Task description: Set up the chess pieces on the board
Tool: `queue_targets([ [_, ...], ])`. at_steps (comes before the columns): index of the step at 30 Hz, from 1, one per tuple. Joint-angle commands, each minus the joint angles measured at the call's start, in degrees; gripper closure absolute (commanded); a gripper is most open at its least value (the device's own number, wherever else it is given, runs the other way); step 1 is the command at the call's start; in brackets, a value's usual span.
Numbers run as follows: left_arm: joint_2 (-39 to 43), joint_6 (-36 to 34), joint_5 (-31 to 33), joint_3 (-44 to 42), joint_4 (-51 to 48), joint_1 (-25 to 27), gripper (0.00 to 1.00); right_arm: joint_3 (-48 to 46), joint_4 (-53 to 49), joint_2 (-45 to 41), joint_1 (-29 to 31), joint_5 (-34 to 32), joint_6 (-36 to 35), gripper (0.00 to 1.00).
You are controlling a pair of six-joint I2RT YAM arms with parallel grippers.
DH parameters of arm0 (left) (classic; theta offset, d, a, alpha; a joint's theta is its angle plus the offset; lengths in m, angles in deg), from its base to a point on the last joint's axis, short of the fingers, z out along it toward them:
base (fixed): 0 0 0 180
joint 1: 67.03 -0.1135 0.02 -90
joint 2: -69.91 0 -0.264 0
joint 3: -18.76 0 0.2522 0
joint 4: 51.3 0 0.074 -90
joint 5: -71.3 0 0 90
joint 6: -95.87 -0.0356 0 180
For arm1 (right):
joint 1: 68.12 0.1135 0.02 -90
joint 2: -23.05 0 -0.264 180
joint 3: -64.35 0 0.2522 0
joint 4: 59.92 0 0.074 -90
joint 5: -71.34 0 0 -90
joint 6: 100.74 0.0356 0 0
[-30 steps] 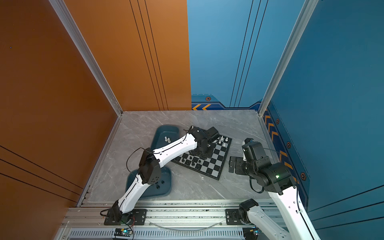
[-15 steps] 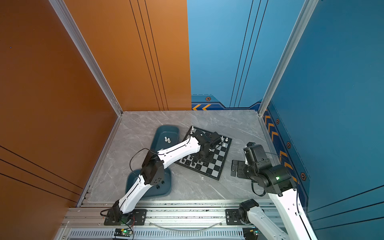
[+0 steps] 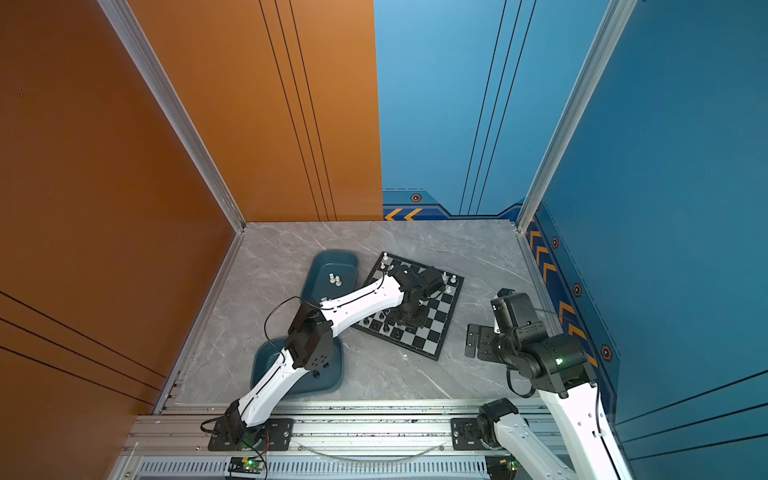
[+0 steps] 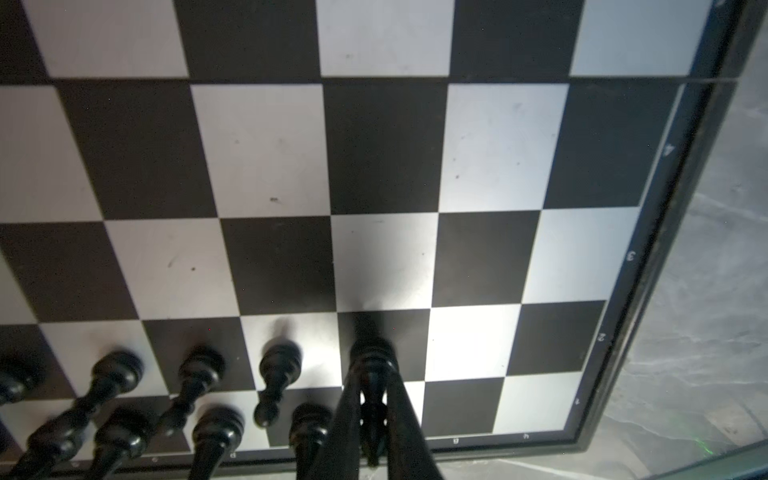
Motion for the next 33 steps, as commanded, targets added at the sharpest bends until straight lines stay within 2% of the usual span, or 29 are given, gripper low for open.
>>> queue_targets([
  [1,-1.70,-1.10,-0.85,1.52,-1.28,0.53,0.76,0.49,-2.01,-0.73,-0.60,0.10,-0.98,0.00],
  [4,-1.61,-1.44,-0.81,2.50,-1.28,0.61,0.64,0.41,-1.97,-0.73,-0.85,0.33,-1.31,0.00],
  [10,-1.68,-1.48,-1.15,3.73,-1.27,0.62,0.62,0.68,-1.95,-0.85,-1.22,0.54,-1.69,0.00],
  [15,-1.62,-1.57,-1.51,3.24,-1.28,0.74,0.69,0.70,-2.01,-1.03,-1.38,0.67,-1.69,0.00],
  [26,-0.89,-1.74,-1.09,0.51,-1.25,1.04,0.73,0.75,-2.82,-1.73,-1.57,0.98,-0.81,0.00],
  [33,-0.41,-1.83,-0.98,0.20,-1.28,1.42,0.93,1.59,-3.57,-2.08,-1.57,0.92,-0.47,0.00],
])
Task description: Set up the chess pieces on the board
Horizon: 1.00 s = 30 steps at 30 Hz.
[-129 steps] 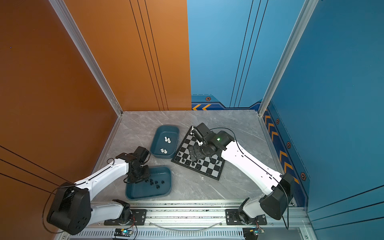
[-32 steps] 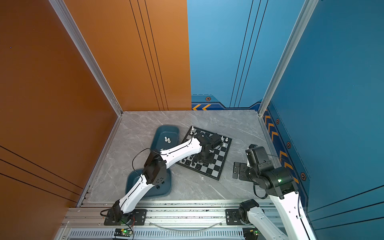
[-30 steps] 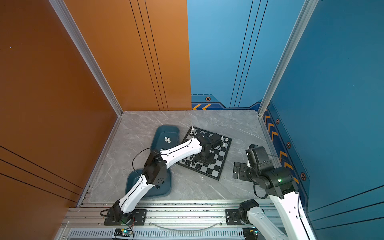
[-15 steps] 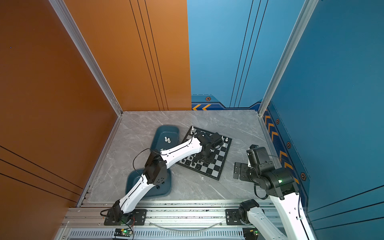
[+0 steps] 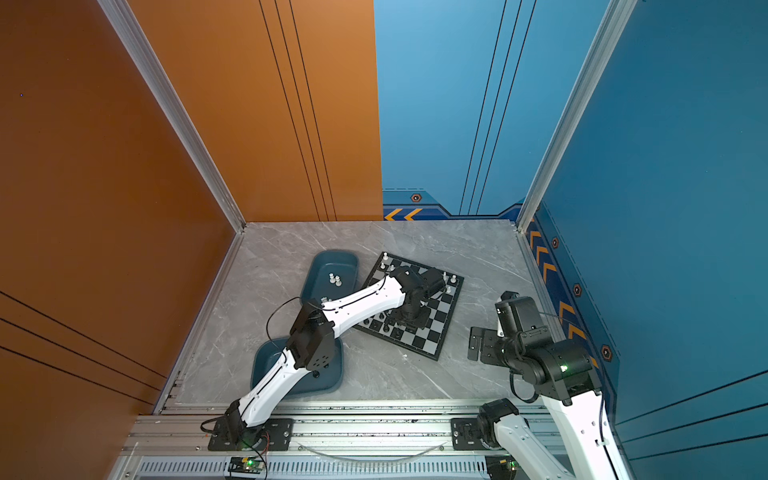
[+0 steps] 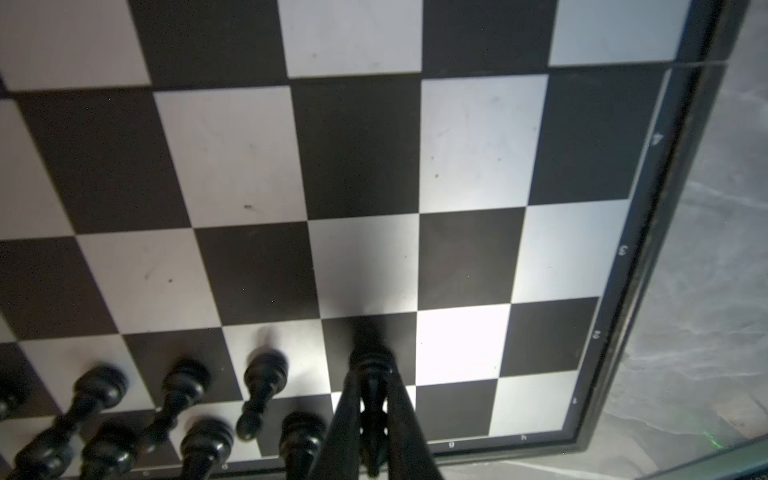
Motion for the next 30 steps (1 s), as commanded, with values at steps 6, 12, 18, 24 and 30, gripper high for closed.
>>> queue_targets([
  [6,1.89,-0.68,-2.07,-0.76,-1.28,2.70,0.97,2.28,-2.75,-0.18,-0.33,0.62,0.16,0.00],
  [12,4.26,-0.23,-2.14,-3.08,-1.36,6.03,0.96,2.52,-3.46,-0.74,-0.37,1.10,0.04,0.00],
  [18,4.87,0.72,-0.29,-3.60,-1.28,8.63,0.93,1.57,-4.76,-2.44,-0.30,1.23,-0.31,0.00],
  [24,3.33,0.48,2.30,-1.58,-1.19,9.10,0.93,2.16,-5.37,-3.03,-0.36,1.43,-0.48,0.00],
  [30,4.77,0.14,5.49,-3.32,-1.23,7.58,0.93,4.09,-6.84,-3.06,-0.34,0.64,-1.01,0.00],
])
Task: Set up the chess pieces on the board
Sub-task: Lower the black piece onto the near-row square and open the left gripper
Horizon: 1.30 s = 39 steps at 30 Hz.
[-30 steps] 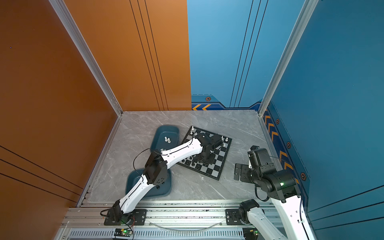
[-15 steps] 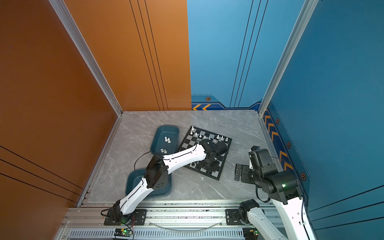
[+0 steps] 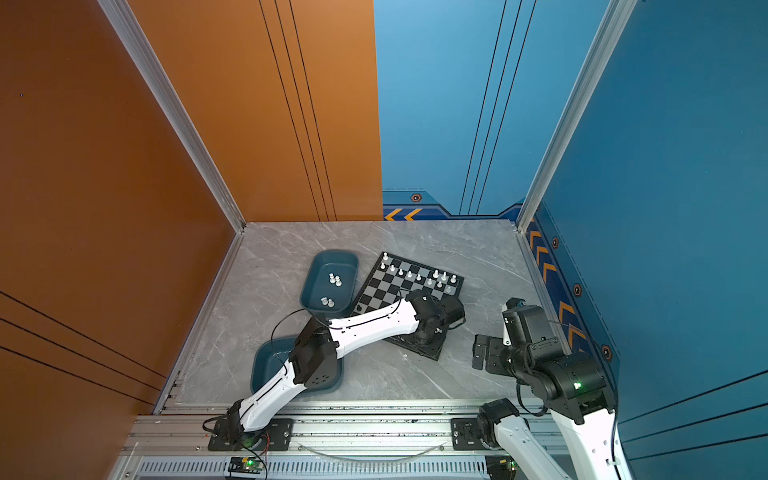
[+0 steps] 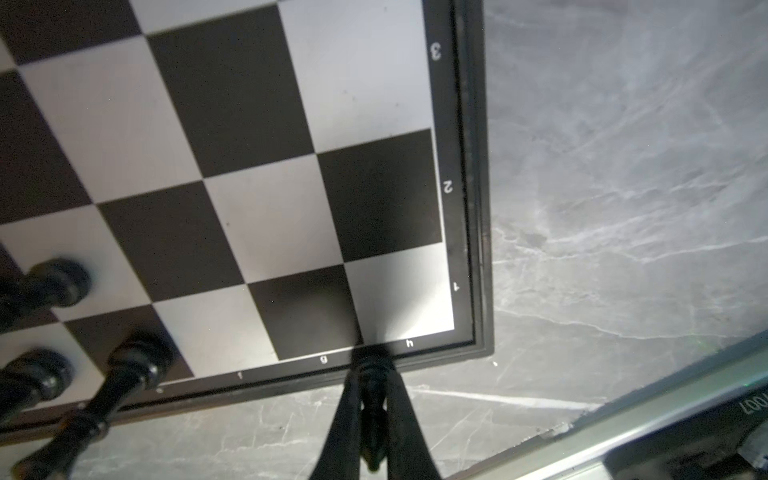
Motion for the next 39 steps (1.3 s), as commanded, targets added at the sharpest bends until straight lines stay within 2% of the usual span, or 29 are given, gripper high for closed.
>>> queue_targets([
  [1,2.89,-0.35,3.68,-0.54,-1.17,-1.34,0.93,1.87,-2.65,-0.46,-0.37,-0.07,-0.64,0.00],
  [10,3.93,-1.09,5.59,-3.63,-1.15,-4.63,0.93,0.99,-3.03,-0.98,-0.33,-0.04,-0.11,0.00],
  [17,4.57,-1.33,5.42,-5.51,-1.13,-5.09,0.92,0.80,-3.05,-1.01,-0.37,0.02,-0.15,0.00],
  [21,4.42,-1.42,4.75,-5.86,-0.49,-4.97,0.84,0.82,-3.01,-0.88,-0.34,0.02,-0.13,0.00],
  [24,4.51,-1.59,4.28,-5.48,-0.23,-4.77,0.83,0.94,-3.06,-0.83,-0.36,-0.07,-0.15,0.00],
  [39,4.77,-1.67,2.87,-6.37,0.21,-4.05,0.88,1.12,-3.25,-0.86,-0.36,-0.22,-0.07,0.00],
])
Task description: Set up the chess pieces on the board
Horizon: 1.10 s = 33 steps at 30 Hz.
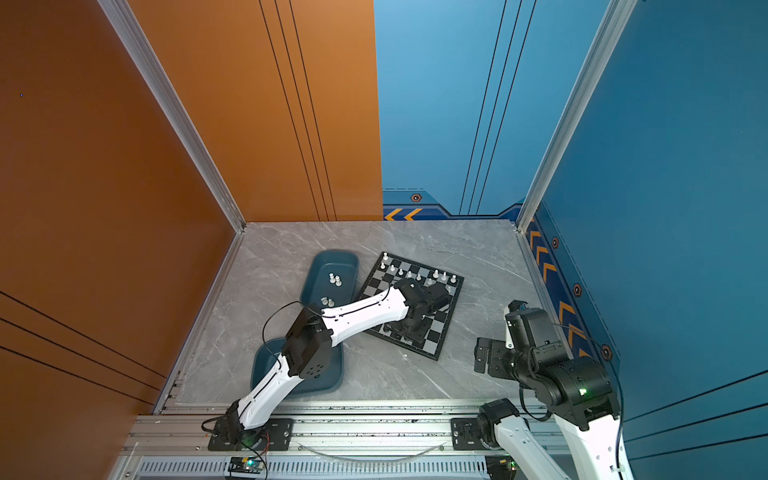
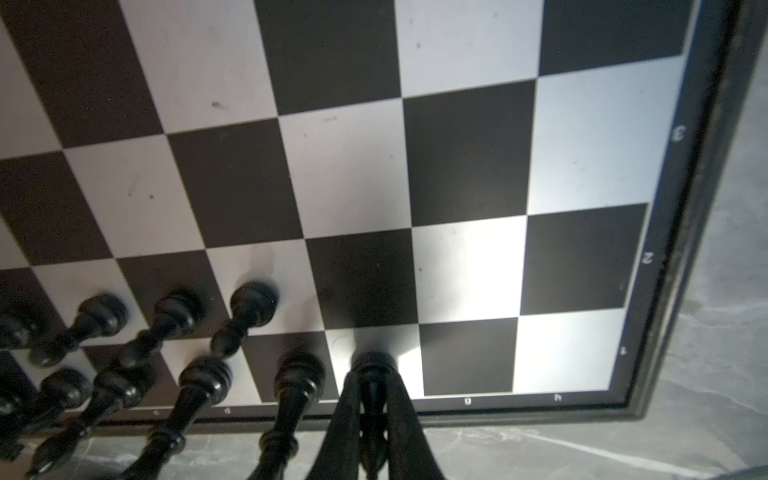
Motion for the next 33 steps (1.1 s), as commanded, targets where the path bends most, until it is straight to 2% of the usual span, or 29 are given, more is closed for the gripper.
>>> queue_targets([
  [1,2.51,-0.31,-1.06,-1.50,-0.36,0.63,0.88,0.43,-1.77,-0.26,-0.37,-0.35,-0.09,0.00],
  [3,2.76,-0.14,-0.95,-1.89,-0.30,0.57,0.85,0.50,-1.78,-0.29,-0.32,-0.35,-0.09,0.00],
  [8,3.67,-0.06,0.28,-1.99,-0.15,0.58,0.68,0.45,-1.69,-0.50,-0.32,-0.17,-0.09,0.00],
  [13,4.40,-0.73,0.02,0.17,0.11,0.76,0.59,0.34,-1.38,-0.55,-0.31,-0.09,-0.17,0.00],
  [19,6.12,-0.79,-0.97,3.56,0.09,1.00,0.55,0.82,-0.25,0.02,-0.37,0.33,-0.26,0.00],
  [24,12.79,0.22,2.49,2.66,0.05,-0.01,0.53,0.88,2.74,1.29,-0.36,1.96,-0.23,0.00],
  [29,26.74,3.60,8.44,-9.63,0.17,-4.65,0.51,0.95,7.95,4.73,-0.20,5.38,-0.35,0.00],
  [33,43.00,8.68,11.32,-28.63,1.38,-11.14,0.49,1.71,13.68,9.14,1.30,8.27,-0.33,0.00],
])
